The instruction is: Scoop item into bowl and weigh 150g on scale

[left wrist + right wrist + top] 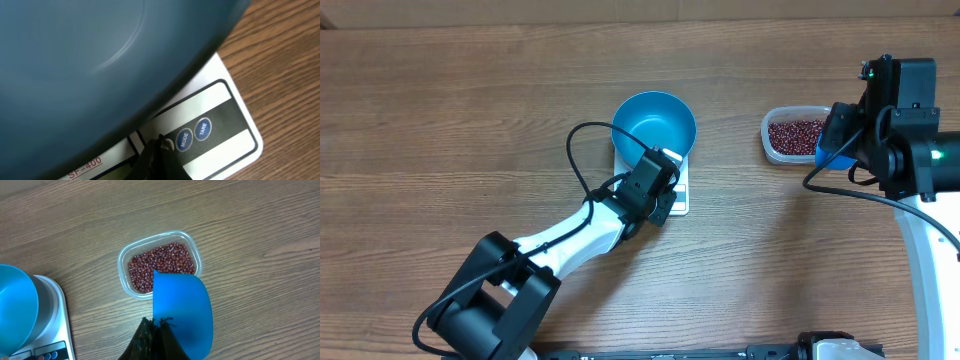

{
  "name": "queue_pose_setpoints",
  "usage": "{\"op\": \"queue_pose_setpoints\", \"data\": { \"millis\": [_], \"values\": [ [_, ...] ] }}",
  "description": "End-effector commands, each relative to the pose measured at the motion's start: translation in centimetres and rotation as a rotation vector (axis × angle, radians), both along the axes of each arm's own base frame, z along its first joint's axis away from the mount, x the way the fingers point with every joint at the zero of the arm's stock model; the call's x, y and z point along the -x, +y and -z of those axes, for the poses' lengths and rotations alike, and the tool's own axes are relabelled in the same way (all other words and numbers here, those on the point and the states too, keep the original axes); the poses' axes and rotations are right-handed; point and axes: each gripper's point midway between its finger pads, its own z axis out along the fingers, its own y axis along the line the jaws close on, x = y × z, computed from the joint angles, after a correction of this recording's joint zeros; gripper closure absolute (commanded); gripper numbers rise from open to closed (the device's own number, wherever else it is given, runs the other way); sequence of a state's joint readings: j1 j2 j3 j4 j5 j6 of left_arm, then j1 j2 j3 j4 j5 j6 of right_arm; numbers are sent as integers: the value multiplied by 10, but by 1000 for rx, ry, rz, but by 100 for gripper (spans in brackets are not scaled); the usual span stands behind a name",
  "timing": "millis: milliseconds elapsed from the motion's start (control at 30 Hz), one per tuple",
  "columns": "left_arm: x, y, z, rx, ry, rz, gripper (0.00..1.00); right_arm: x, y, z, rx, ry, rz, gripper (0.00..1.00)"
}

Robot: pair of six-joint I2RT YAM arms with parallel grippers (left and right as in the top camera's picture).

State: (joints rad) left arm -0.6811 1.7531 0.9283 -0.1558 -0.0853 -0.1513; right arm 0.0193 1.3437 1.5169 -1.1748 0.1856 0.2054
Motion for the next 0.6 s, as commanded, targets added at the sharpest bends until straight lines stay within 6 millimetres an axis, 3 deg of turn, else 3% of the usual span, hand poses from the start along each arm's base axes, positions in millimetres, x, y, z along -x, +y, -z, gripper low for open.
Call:
{"op": "queue_pose_setpoints", "data": {
  "millis": [0,567],
  "values": [
    [2,1,5,-20,-1,-3,96,-2,-1,-11,-6,-32,4,96],
    [8,-1,13,-37,17,42,96,-1,-1,-10,-5,-30,4,96]
  ]
}}
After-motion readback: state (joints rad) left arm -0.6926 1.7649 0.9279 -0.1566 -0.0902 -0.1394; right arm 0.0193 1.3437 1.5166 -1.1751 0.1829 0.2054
